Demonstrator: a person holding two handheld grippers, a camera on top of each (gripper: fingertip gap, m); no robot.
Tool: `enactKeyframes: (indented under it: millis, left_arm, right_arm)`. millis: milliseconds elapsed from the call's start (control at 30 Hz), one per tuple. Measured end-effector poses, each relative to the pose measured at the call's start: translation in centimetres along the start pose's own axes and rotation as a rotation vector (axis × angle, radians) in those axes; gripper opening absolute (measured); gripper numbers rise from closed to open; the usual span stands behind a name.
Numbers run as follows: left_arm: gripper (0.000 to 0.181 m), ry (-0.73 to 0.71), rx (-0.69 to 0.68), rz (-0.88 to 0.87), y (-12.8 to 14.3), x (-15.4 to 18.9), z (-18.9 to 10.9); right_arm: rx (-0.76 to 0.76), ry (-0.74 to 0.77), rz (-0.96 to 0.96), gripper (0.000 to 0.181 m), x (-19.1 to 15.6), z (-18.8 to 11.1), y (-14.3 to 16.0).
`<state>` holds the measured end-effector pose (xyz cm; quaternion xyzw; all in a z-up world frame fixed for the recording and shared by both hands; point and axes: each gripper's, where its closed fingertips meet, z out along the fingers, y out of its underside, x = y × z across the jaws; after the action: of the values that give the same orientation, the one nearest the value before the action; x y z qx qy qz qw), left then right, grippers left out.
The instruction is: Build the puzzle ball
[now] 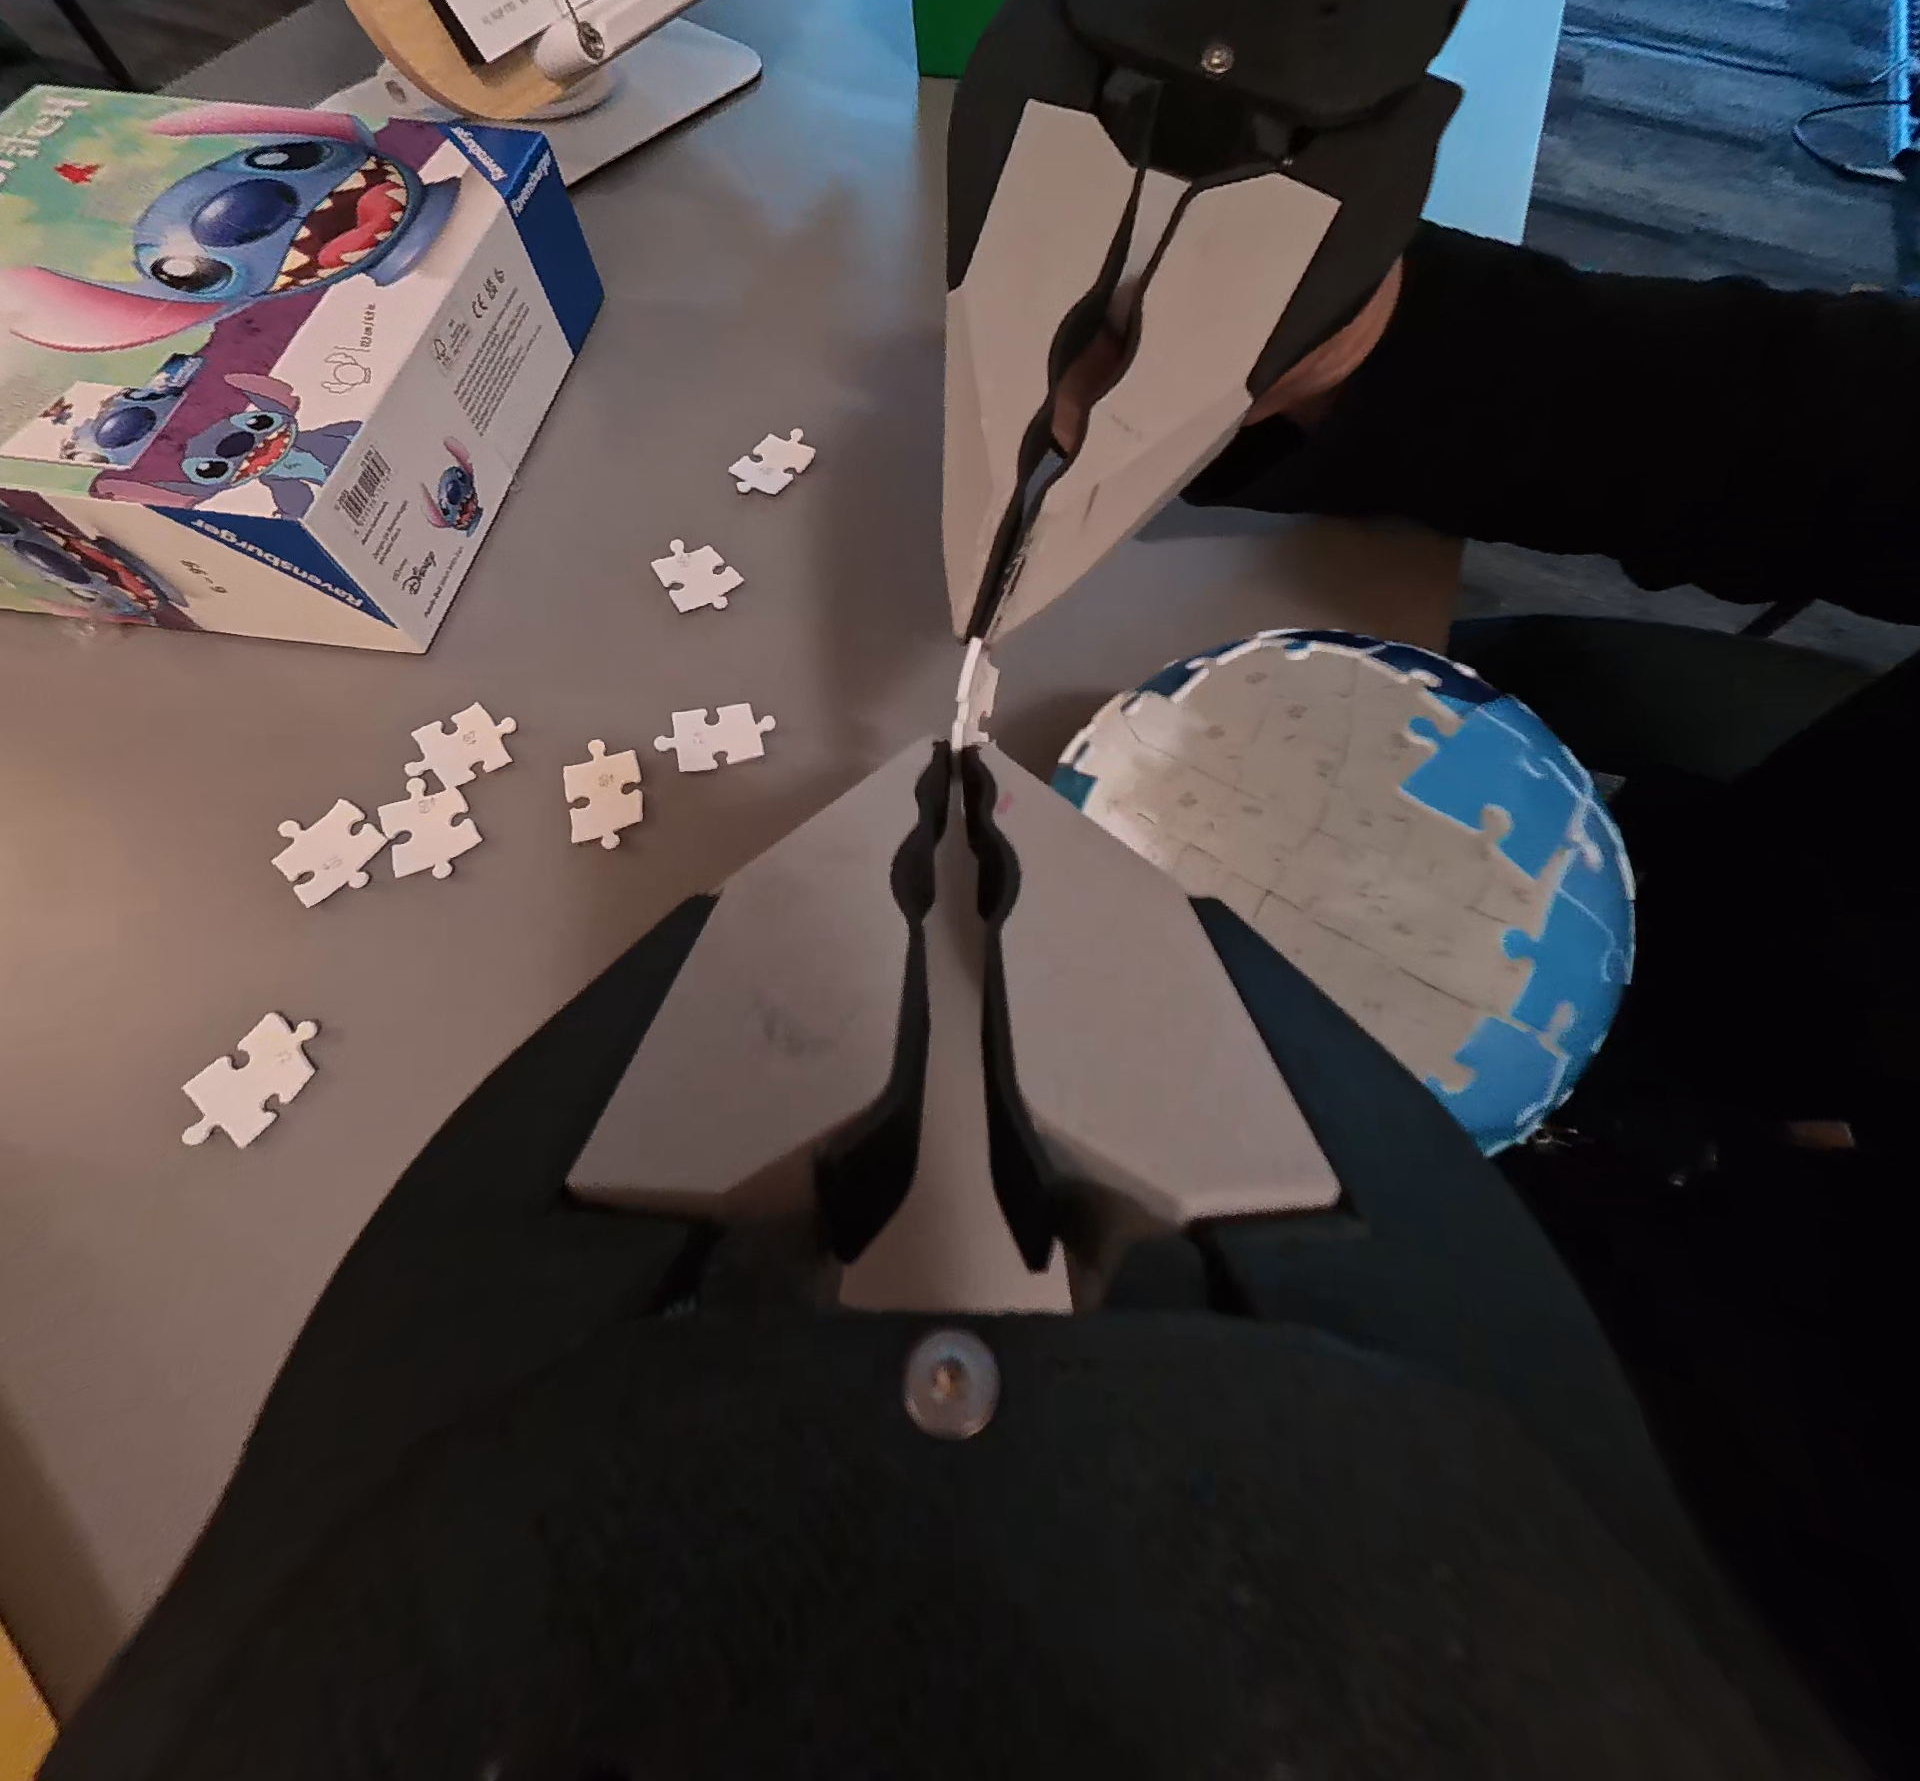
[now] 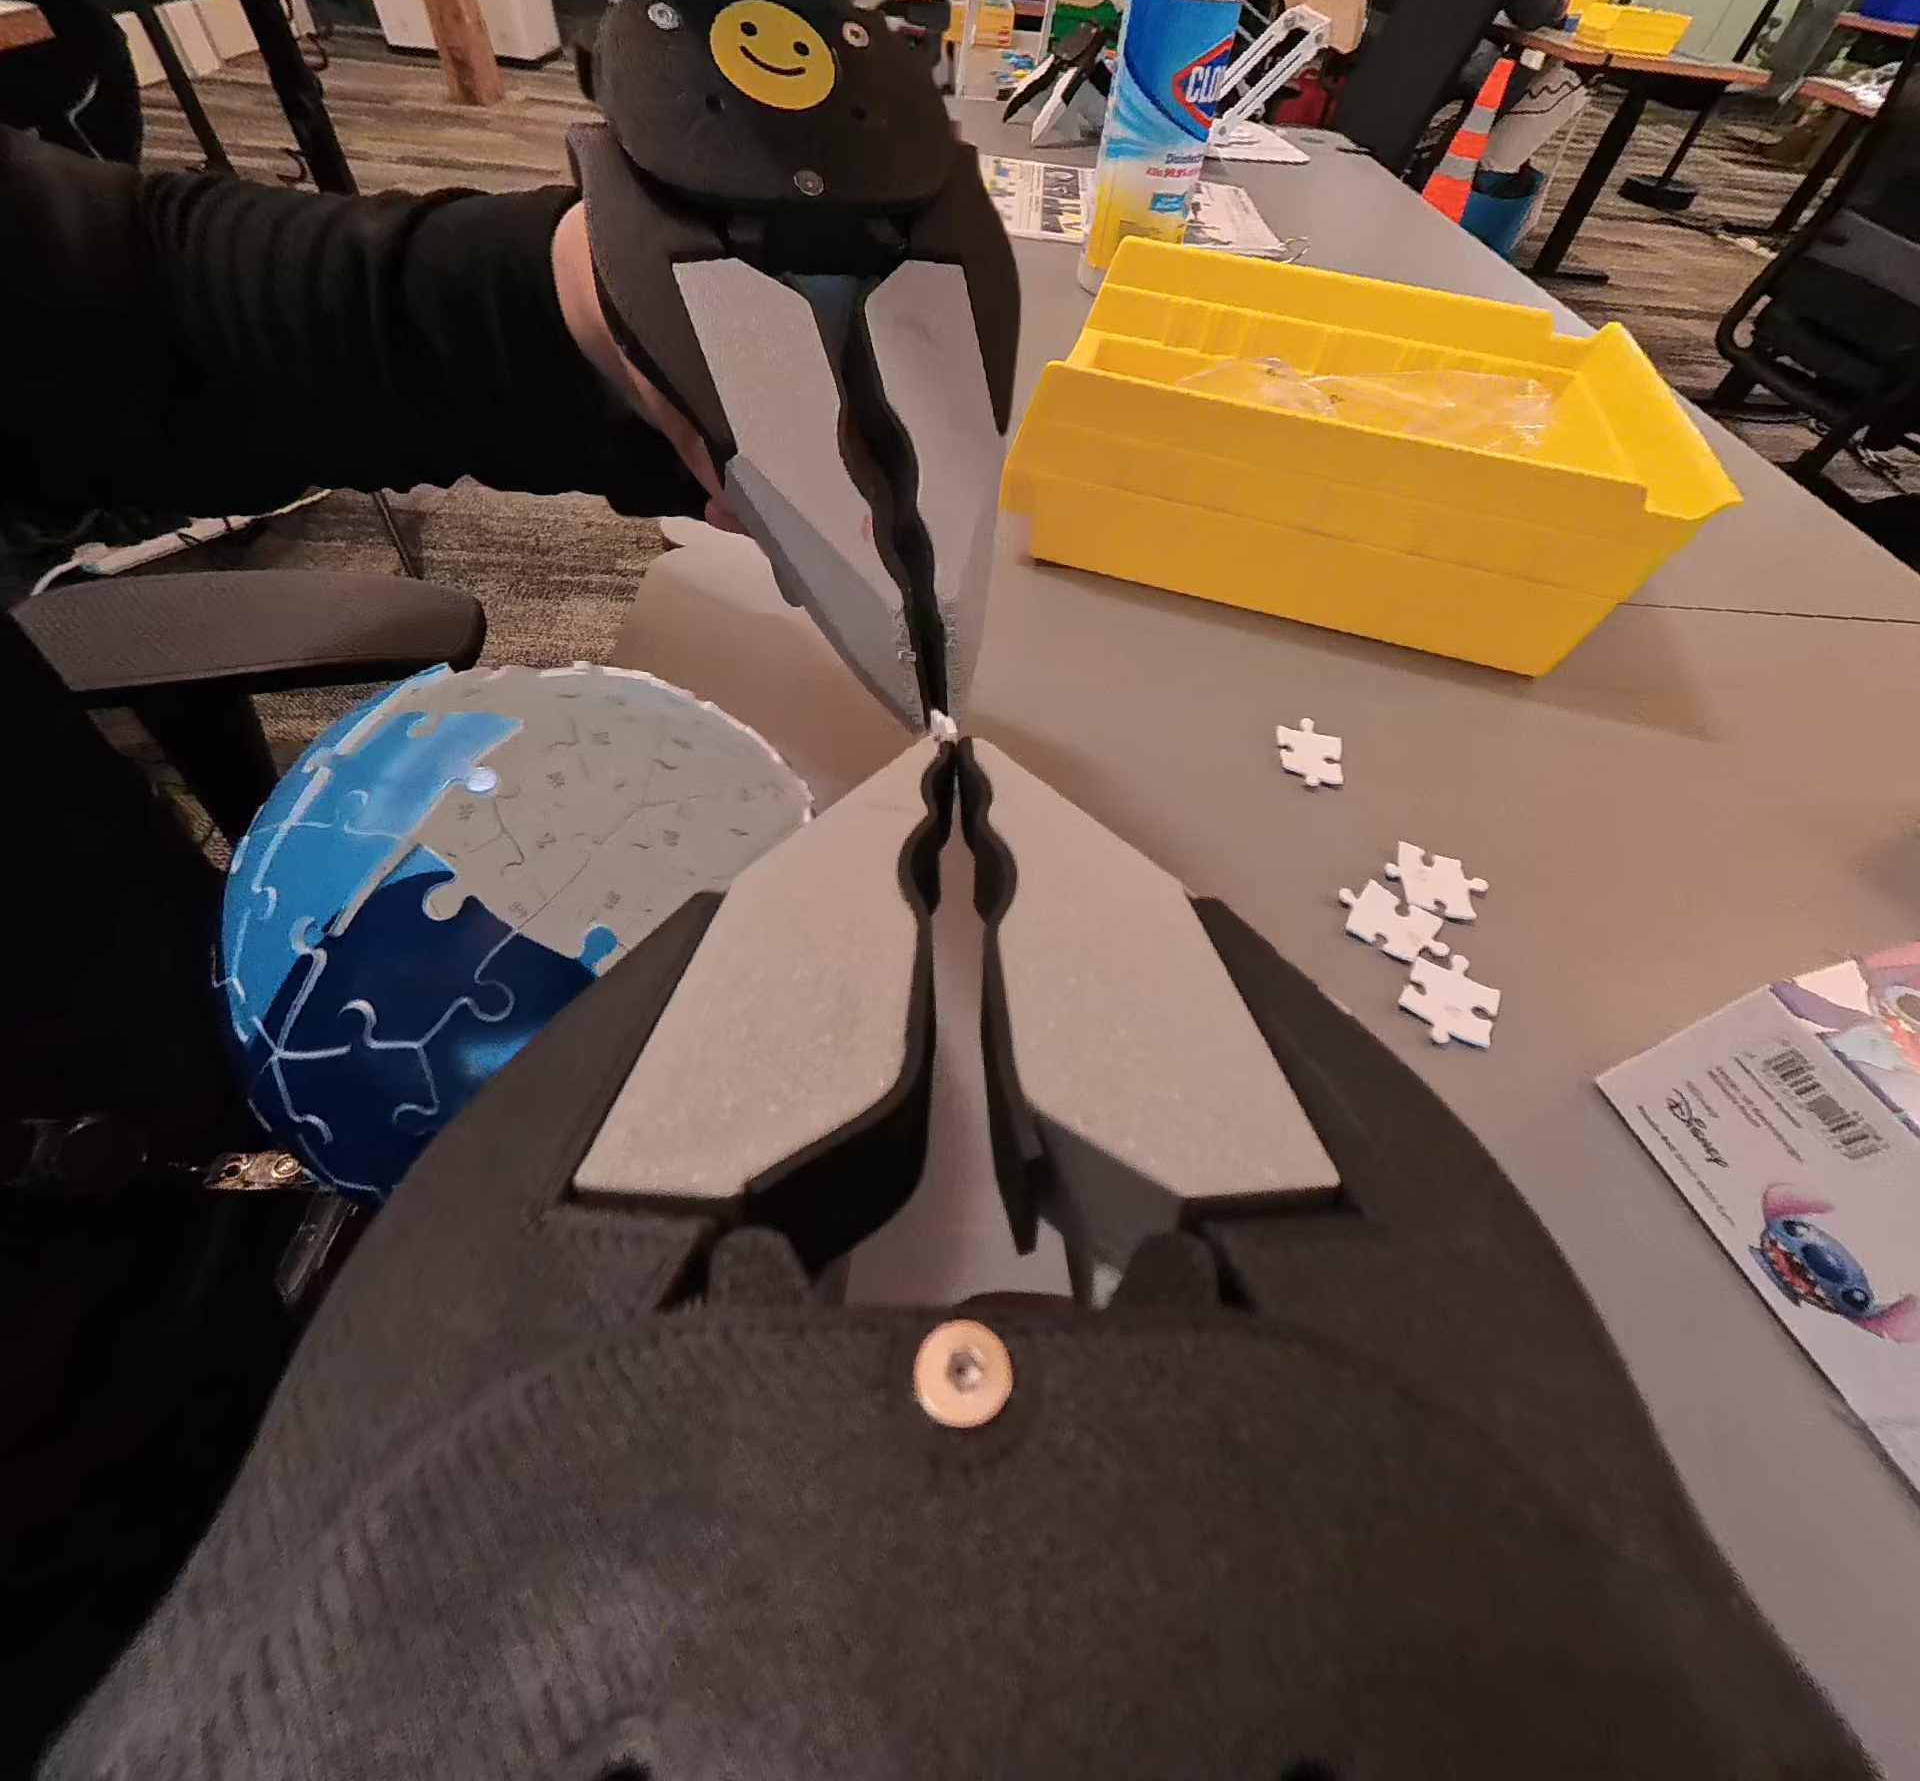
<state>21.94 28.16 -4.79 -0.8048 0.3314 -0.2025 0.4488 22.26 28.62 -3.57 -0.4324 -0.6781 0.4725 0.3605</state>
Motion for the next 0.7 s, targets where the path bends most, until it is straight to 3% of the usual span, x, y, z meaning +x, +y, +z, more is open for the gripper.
enactKeyframes:
  millis: [233,400,700]
  left_arm:
    - [0.000,-0.076,-0.027,0.053,0.5,0.8,-0.8]
    - [0.000,-0.125,-0.053,0.081,0.7,1.1,-1.2]
    - [0.000,-0.149,-0.054,0.080,0.8,1.4,-1.7]
  right_arm:
    - [-0.039,-0.046,-0.038,0.000,-1.2,0.5,-0.1]
    - [-0.134,-0.070,-0.042,0.010,-1.5,0.7,0.3]
    - [-0.340,-0.096,-0.118,0.011,-2.3,0.8,-0.9]
